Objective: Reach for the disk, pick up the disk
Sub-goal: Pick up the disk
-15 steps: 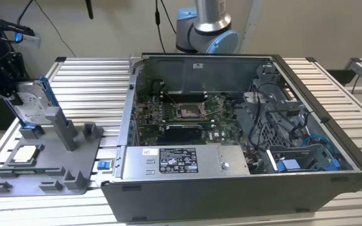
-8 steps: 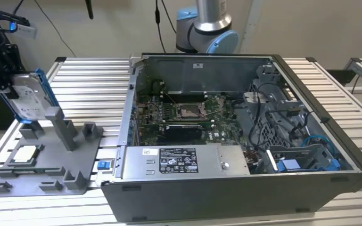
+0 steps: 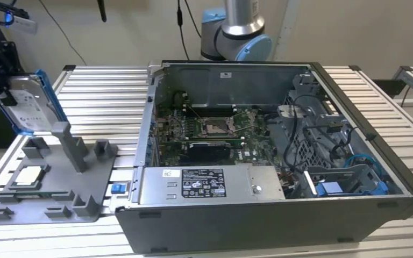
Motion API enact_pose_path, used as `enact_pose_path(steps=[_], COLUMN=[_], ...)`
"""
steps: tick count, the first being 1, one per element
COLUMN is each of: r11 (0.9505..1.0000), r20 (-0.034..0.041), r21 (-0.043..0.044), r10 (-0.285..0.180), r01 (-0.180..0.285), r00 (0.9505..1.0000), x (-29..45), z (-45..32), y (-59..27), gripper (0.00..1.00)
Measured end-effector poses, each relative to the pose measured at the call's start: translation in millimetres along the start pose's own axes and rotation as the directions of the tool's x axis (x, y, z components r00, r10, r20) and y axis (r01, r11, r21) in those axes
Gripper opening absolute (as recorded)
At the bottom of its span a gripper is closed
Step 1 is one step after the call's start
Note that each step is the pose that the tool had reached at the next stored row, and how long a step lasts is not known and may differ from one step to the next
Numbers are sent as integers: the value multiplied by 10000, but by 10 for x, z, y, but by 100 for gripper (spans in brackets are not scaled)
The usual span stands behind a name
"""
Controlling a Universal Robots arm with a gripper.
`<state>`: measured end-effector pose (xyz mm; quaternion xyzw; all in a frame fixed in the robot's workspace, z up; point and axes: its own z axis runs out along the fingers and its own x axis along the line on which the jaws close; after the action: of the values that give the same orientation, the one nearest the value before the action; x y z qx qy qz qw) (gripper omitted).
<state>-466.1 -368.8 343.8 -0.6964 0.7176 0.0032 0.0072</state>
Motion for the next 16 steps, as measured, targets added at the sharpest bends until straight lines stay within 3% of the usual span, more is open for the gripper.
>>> enact_pose_path(steps=[16], r11=[10000], r20=[1], r21=[1], r10=[0], r01=[0], r00=[10000], x=[-6], z=[-422], y=[-2], gripper=[0])
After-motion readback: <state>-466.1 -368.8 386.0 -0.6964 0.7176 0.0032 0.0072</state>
